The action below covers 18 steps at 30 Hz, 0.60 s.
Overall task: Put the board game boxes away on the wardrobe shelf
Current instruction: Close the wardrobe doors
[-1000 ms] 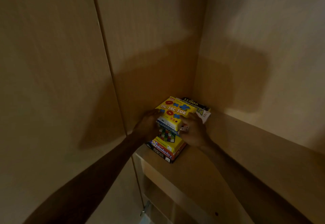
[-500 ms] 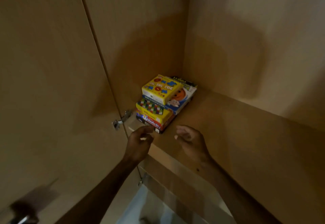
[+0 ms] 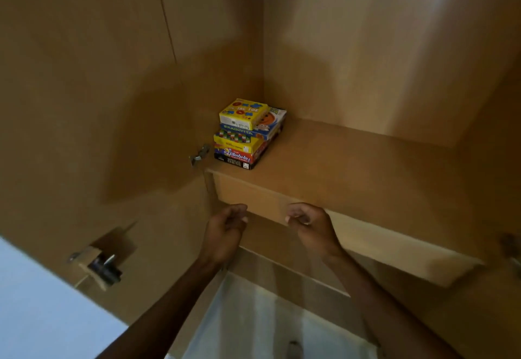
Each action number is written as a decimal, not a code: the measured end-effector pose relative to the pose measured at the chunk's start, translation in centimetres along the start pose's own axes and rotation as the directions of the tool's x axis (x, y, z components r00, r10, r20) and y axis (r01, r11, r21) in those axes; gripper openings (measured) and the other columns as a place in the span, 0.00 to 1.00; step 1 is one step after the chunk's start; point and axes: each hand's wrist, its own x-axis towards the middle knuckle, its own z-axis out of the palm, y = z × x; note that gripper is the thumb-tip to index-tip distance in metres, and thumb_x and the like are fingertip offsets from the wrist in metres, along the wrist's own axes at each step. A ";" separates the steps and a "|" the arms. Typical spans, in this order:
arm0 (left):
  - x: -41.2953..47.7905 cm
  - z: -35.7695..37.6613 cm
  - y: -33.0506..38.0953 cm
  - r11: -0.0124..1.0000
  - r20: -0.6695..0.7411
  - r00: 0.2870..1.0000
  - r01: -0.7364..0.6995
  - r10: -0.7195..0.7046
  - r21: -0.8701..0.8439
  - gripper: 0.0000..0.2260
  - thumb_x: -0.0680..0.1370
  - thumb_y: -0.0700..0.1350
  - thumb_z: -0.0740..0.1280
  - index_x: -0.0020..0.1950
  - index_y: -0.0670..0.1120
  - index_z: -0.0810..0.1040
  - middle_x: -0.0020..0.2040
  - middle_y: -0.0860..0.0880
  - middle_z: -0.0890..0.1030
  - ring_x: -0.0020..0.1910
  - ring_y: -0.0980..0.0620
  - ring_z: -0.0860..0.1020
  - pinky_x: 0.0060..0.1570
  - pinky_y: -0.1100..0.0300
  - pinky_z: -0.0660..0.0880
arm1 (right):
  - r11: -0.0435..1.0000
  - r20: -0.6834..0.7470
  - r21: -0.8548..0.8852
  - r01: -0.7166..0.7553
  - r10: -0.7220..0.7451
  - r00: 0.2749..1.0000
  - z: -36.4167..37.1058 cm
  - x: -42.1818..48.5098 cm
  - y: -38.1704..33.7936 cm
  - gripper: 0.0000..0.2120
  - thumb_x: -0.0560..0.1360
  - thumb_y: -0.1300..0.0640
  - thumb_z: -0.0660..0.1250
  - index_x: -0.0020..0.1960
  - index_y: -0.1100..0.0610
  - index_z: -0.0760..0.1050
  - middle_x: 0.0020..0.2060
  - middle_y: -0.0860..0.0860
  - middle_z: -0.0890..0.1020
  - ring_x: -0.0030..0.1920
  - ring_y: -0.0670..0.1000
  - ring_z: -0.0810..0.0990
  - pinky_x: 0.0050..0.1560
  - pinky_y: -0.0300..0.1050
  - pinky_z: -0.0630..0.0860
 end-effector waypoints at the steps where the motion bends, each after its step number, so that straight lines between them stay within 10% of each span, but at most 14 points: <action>1: -1.3 -0.7 0.1 1.000 0.022 1.000 0.001 -0.001 -0.016 0.11 0.77 0.35 0.66 0.58 0.44 0.79 0.51 0.55 0.81 0.45 0.67 0.79 0.48 0.72 0.74 | 1.000 -0.022 0.005 -0.003 0.003 1.000 0.2 -1.8 -0.5 0.08 0.72 0.61 0.71 0.51 0.55 0.82 0.44 0.46 0.84 0.44 0.43 0.80 0.43 0.25 0.71; 18: -28.9 0.2 2.2 0.999 0.227 0.974 0.004 0.008 -0.052 0.11 0.76 0.36 0.68 0.53 0.51 0.80 0.50 0.53 0.83 0.49 0.56 0.80 0.51 0.63 0.76 | 0.996 -0.170 -0.017 -0.082 0.078 0.982 -6.2 -34.2 -2.3 0.11 0.72 0.59 0.72 0.44 0.42 0.78 0.40 0.42 0.83 0.44 0.43 0.81 0.47 0.39 0.75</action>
